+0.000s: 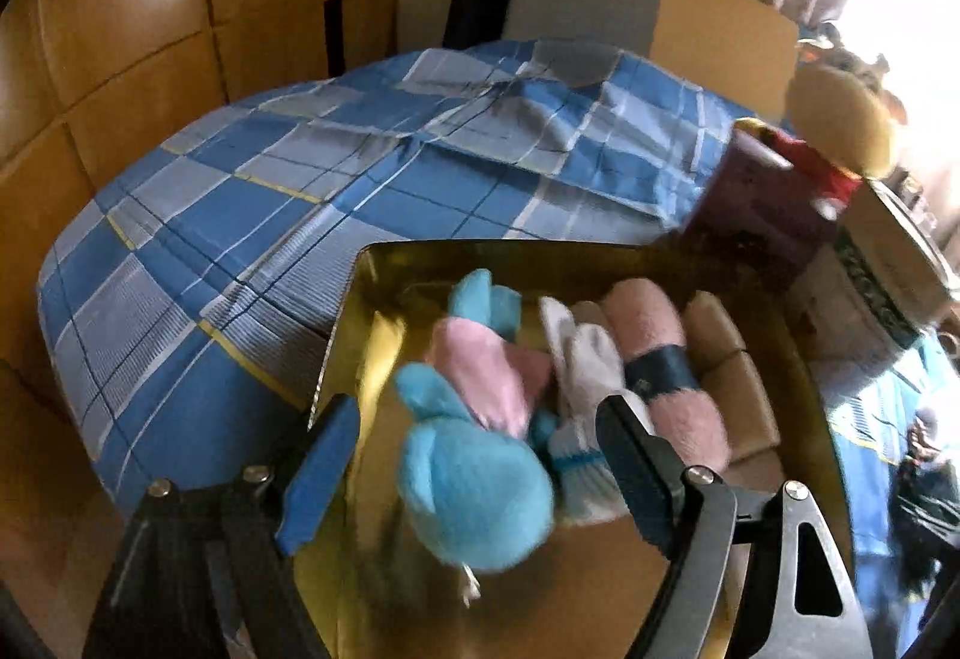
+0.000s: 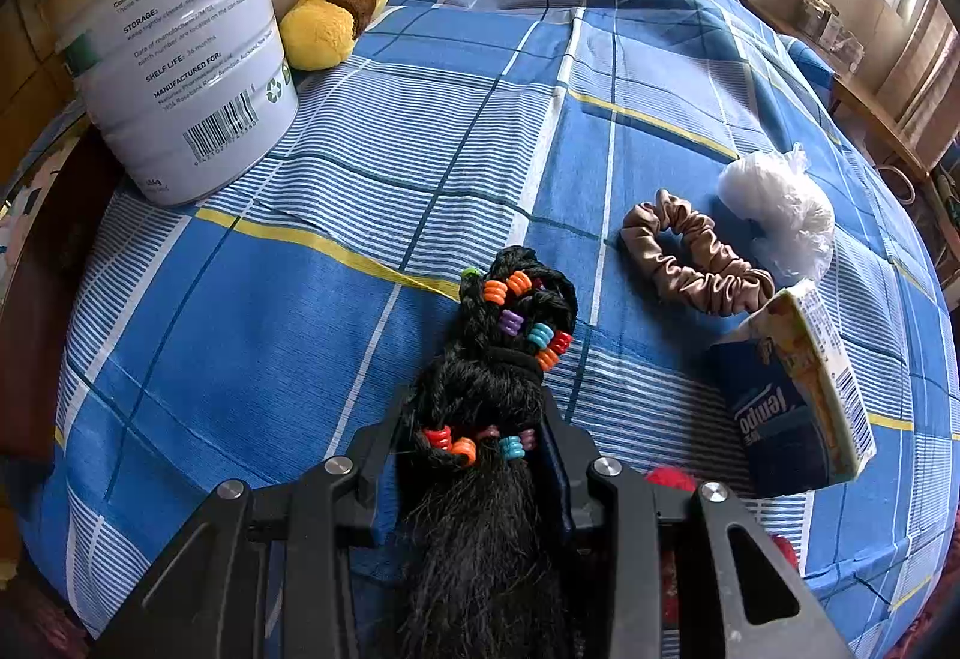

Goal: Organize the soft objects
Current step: 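Carry the teal plush to the gold tray and release it with the left gripper, then carry the black braided hair toward the gold tray with the right gripper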

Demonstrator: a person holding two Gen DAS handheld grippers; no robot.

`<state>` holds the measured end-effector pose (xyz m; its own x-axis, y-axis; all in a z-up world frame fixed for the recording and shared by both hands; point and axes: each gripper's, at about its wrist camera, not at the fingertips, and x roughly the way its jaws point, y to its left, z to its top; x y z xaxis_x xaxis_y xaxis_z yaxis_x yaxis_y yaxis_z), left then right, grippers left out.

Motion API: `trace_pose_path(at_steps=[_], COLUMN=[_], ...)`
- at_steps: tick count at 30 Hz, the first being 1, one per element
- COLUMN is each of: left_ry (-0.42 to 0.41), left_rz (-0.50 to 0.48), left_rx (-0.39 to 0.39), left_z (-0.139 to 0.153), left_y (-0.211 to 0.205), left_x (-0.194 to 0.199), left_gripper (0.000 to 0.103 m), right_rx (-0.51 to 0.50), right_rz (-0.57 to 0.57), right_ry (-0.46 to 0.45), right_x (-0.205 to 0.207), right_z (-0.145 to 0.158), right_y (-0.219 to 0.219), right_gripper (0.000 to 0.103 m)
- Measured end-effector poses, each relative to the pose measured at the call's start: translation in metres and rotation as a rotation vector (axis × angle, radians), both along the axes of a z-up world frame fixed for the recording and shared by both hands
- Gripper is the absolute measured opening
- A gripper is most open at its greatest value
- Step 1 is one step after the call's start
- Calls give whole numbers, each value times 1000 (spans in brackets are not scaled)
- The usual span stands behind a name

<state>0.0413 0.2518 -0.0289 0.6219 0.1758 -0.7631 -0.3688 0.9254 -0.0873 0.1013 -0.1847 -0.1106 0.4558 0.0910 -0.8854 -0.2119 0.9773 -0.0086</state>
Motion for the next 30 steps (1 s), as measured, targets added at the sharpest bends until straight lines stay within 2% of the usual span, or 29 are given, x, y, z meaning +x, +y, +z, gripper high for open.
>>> trace_pose_path(at_steps=[15,30], left_ry=[-47,-28], left_rz=[-112,-139], left_rx=[68,99], left_z=[18,16], left_y=[-43,-56], left_x=[-33,-40], left_gripper=[82,83], right_rx=[45,30], right_rz=[-27,-21], right_ry=[38,78], right_x=[5,1], right_z=[2,5], right_y=[-7,-9], right_gripper=[39,38])
